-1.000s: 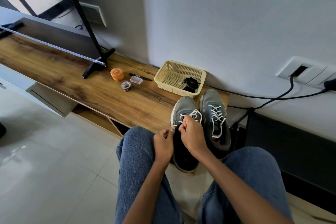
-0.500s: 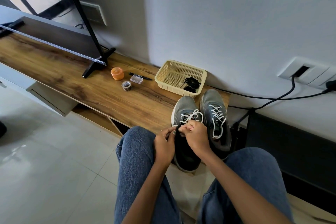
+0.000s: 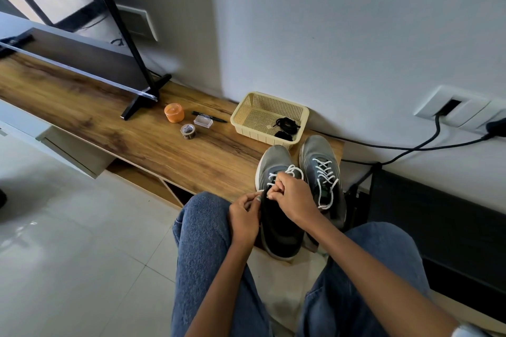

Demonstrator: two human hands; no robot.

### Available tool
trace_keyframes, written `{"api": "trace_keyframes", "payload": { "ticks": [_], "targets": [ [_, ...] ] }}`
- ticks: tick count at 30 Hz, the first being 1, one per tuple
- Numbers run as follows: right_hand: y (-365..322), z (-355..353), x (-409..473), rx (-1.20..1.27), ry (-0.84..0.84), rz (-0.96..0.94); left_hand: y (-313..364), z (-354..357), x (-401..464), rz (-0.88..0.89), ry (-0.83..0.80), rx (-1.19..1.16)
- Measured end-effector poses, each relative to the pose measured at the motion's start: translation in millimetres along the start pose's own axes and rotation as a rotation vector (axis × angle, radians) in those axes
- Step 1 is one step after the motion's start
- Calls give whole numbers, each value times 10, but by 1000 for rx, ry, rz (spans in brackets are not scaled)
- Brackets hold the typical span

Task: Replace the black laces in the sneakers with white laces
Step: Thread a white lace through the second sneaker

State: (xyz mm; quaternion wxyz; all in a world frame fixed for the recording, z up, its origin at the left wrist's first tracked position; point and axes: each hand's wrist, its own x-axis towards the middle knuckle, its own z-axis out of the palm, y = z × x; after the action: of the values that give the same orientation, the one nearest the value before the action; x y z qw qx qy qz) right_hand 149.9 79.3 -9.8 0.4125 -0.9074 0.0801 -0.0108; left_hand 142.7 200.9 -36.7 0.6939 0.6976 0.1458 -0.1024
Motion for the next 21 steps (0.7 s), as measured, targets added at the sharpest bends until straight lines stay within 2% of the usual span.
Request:
{"api": "trace_keyframes", "payload": {
  "ticks": [17,21],
  "targets": [
    [-4,61,-84,-1,129,-9,-59,-32,84,-80,-127,-62],
    [-30,72,-74,21,127,3,-62,-10,90,-111,-77,-94]
  ]
}}
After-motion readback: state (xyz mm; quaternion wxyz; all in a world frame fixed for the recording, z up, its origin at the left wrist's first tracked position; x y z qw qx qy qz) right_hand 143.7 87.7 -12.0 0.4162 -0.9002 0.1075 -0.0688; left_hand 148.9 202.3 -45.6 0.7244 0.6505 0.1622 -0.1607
